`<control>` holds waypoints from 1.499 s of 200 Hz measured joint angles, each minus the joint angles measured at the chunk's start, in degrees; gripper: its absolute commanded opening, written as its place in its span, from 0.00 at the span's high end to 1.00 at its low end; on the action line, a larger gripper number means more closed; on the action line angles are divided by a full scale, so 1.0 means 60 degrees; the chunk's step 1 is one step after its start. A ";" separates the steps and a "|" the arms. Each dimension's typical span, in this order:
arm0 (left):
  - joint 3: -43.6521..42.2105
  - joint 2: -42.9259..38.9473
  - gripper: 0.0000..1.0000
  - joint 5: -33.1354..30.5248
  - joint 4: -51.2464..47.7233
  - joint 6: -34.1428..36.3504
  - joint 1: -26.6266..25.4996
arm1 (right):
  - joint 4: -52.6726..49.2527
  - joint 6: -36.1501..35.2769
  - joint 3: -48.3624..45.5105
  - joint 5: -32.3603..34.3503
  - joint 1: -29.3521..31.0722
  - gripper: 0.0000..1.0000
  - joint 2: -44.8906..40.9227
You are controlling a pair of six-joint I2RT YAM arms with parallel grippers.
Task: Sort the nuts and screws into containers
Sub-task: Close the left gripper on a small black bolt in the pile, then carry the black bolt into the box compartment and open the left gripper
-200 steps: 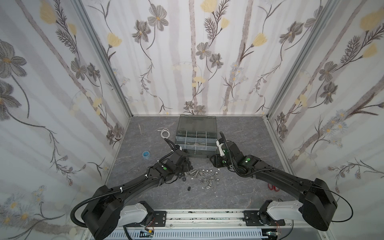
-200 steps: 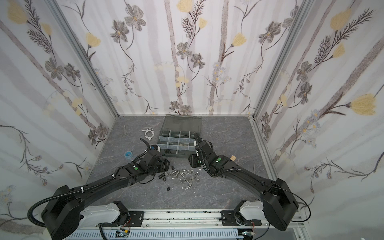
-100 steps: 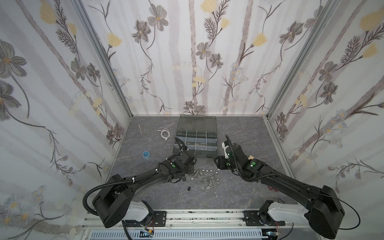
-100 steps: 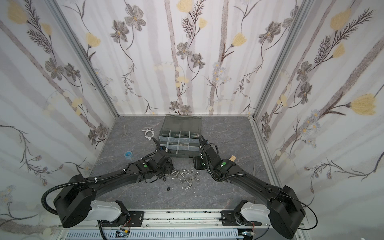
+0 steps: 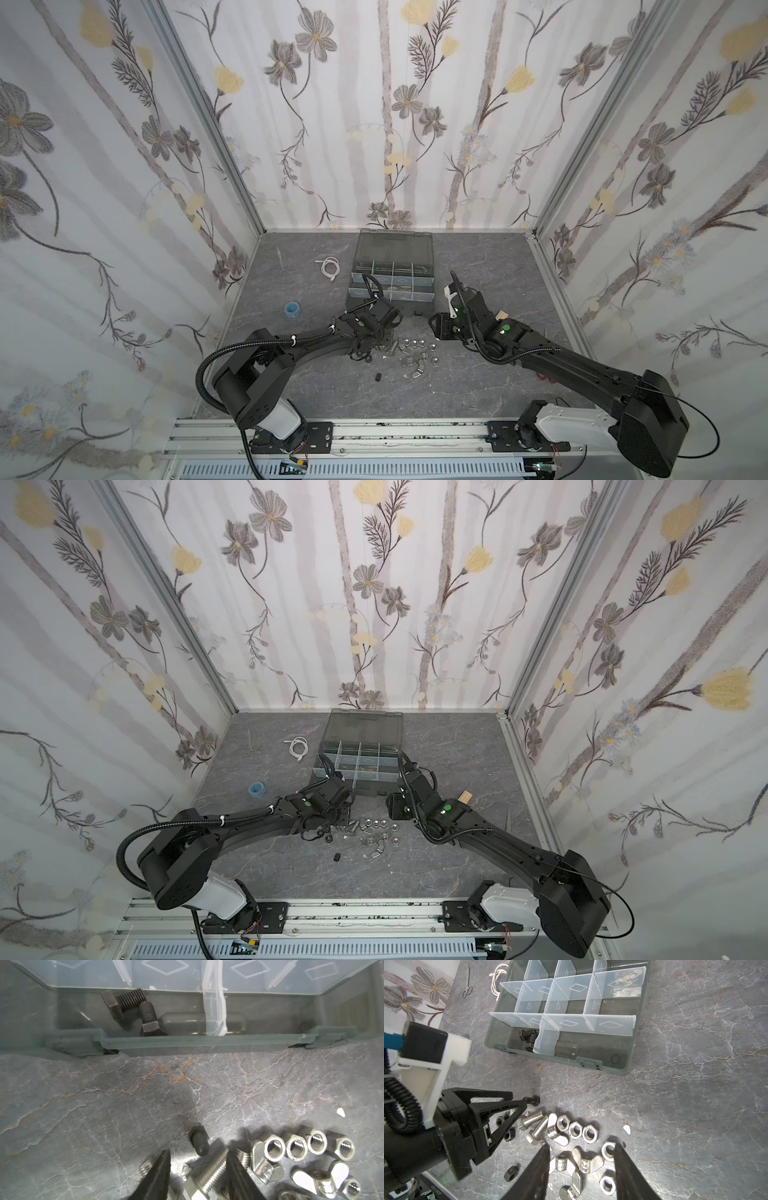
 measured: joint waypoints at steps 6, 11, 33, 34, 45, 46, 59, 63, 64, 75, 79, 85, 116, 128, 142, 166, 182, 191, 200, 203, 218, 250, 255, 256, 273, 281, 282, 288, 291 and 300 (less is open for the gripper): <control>0.0036 0.0080 0.59 0.0000 0.0000 0.0007 0.0000 | 0.0000 0.0000 0.0000 0.0000 0.0000 0.50 0.0022; 0.0062 0.0135 0.59 0.0000 -0.0004 0.0007 0.0000 | 0.0000 0.0000 0.0000 0.0000 0.0000 0.50 0.0036; 0.0226 0.0412 0.61 0.0000 0.0004 0.0022 -0.0007 | 0.0000 0.0000 0.0000 0.0000 -0.0007 0.50 0.0062; 0.0233 0.0430 0.62 0.0000 0.0004 0.0033 -0.0007 | 0.0000 0.0000 0.0000 0.0000 -0.0007 0.50 0.0062; 0.0284 0.0539 0.63 0.0000 0.0000 0.0040 -0.0007 | 0.0000 0.0000 0.0000 0.0000 -0.0018 0.50 0.0069; 0.0288 0.0546 0.63 0.0000 0.0000 0.0040 -0.0007 | 0.0000 0.0000 0.0000 0.0000 -0.0018 0.50 0.0069; 0.0357 0.0674 0.64 -0.0007 0.0004 0.0051 -0.0007 | 0.0000 0.0000 -0.0004 0.0004 -0.0018 0.50 0.0069; 0.0368 0.0707 0.65 -0.0007 0.0007 0.0069 -0.0007 | 0.0004 0.0000 -0.0007 0.0004 -0.0018 0.50 0.0069; 0.0372 0.0718 0.65 -0.0007 0.0007 0.0073 -0.0007 | 0.0004 0.0000 -0.0011 0.0004 -0.0018 0.50 0.0069; 0.0390 0.0798 0.67 -0.0004 0.0000 0.0080 -0.0007 | 0.0000 0.0000 -0.0018 0.0004 -0.0018 0.50 0.0073; 0.0393 0.0820 0.69 -0.0004 0.0004 0.0084 -0.0007 | 0.0004 0.0000 -0.0025 0.0007 -0.0018 0.50 0.0073; 0.0397 0.0845 0.70 -0.0004 0.0004 0.0117 -0.0007 | 0.0007 0.0000 -0.0033 0.0015 -0.0022 0.50 0.0073; 0.0397 0.0892 0.76 -0.0029 0.0007 0.0149 -0.0018 | 0.0004 0.0004 -0.0069 0.0062 -0.0040 0.50 0.0073; 0.0393 0.0892 0.80 -0.0066 0.0004 0.0149 -0.0022 | 0.0004 0.0007 -0.0069 0.0066 -0.0044 0.50 0.0073; 0.0393 0.0892 0.82 -0.0076 0.0004 0.0153 -0.0025 | 0.0004 0.0029 -0.0069 0.0066 -0.0040 0.50 0.0073; 0.0393 0.0896 0.86 -0.0113 0.0004 0.0164 -0.0025 | 0.0011 0.0058 -0.0087 0.0066 -0.0040 0.49 0.0076; 0.0393 0.0896 0.88 -0.0138 0.0004 0.0222 -0.0029 | 0.0004 0.0073 -0.0117 0.0066 -0.0040 0.50 0.0091; 0.0393 0.0896 0.88 -0.0146 0.0004 0.0222 -0.0033 | 0.0007 0.0073 -0.0120 0.0066 -0.0040 0.50 0.0106; 0.0393 0.0892 0.89 -0.0146 0.0004 0.0226 -0.0029 | 0.0007 0.0076 -0.0120 0.0066 -0.0040 0.50 0.0117; 0.0393 0.0892 0.89 -0.0146 0.0004 0.0226 -0.0029 | 0.0007 0.0080 -0.0120 0.0066 -0.0040 0.50 0.0117; 0.0393 0.0885 0.90 -0.0149 0.0004 0.0226 -0.0022 | 0.0007 0.0102 -0.0120 0.0066 -0.0044 0.50 0.0117; 0.0393 0.0688 0.90 -0.0142 -0.0007 0.0262 0.0015 | 0.0004 0.0106 -0.0120 0.0069 -0.0055 0.50 0.0098; 0.0393 0.0623 0.90 -0.0138 -0.0007 0.0262 0.0033 | 0.0004 0.0106 -0.0120 0.0073 -0.0055 0.49 0.0087; 0.0393 0.0612 0.90 -0.0138 -0.0007 0.0262 0.0033 | 0.0004 0.0106 -0.0120 0.0073 -0.0058 0.50 0.0087; 0.0408 0.0324 0.90 -0.0131 -0.0025 0.0262 0.0091 | 0.0007 0.0106 -0.0124 0.0073 -0.0069 0.50 0.0058; 0.0448 0.0149 0.90 -0.0106 -0.0055 0.0266 0.0153 | 0.0004 0.0106 -0.0135 0.0073 -0.0073 0.50 0.0044; 0.0455 0.0117 0.90 -0.0102 -0.0062 0.0266 0.0164 | 0.0004 0.0106 -0.0138 0.0073 -0.0073 0.50 0.0036; 0.0492 -0.0022 0.90 -0.0098 -0.0069 0.0266 0.0222 | -0.0004 0.0106 -0.0142 0.0073 -0.0080 0.50 0.0022; 0.0510 -0.0087 0.90 -0.0095 -0.0069 0.0280 0.0259 | -0.0004 0.0106 -0.0142 0.0076 -0.0080 0.50 0.0015; 0.0576 -0.0288 0.90 -0.0058 -0.0069 0.0302 0.0372 | 0.0004 0.0106 -0.0142 0.0076 -0.0087 0.50 -0.0007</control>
